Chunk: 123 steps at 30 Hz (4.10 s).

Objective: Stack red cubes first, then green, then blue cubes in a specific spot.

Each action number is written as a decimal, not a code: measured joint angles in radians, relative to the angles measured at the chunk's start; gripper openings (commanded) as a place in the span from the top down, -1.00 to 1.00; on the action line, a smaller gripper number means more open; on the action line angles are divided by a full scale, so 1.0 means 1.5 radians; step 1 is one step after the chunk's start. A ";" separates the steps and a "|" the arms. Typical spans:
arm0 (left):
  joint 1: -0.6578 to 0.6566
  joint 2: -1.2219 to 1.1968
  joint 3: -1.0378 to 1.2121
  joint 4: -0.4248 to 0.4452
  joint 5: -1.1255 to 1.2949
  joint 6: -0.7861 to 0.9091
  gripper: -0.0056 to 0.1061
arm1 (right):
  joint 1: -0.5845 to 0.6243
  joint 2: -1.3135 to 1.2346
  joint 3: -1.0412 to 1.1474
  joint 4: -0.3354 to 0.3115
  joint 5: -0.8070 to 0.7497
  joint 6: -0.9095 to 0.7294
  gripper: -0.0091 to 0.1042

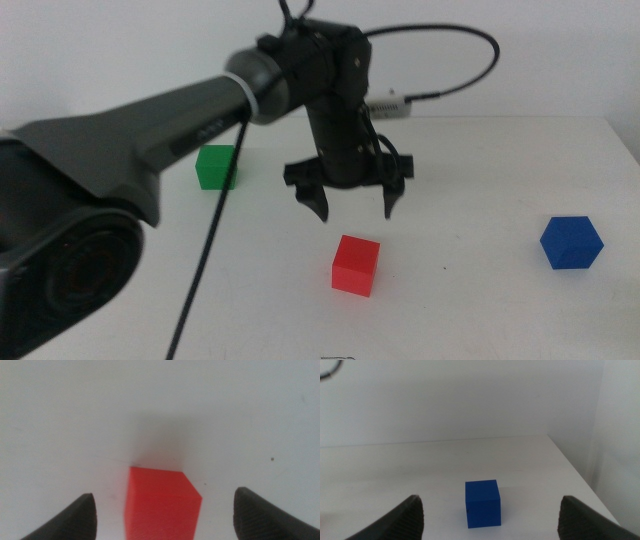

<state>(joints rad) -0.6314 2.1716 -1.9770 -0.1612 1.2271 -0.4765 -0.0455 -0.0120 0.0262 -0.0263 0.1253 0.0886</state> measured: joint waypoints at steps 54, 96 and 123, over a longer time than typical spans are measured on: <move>0.281 0.119 -0.045 0.113 -0.175 0.193 -0.61 | 0.000 0.000 0.000 0.000 -0.001 0.000 -0.75; -0.040 -0.101 0.100 0.152 -0.004 0.002 0.93 | 0.000 0.000 0.000 0.000 -0.001 0.000 -0.75; -0.061 -0.006 0.036 0.097 -0.020 0.001 0.93 | 0.000 0.000 0.000 0.000 -0.001 0.000 -0.75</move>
<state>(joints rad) -0.7226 2.1620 -1.9234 -0.0164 1.1971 -0.4754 -0.0455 -0.0120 0.0262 -0.0263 0.1236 0.0886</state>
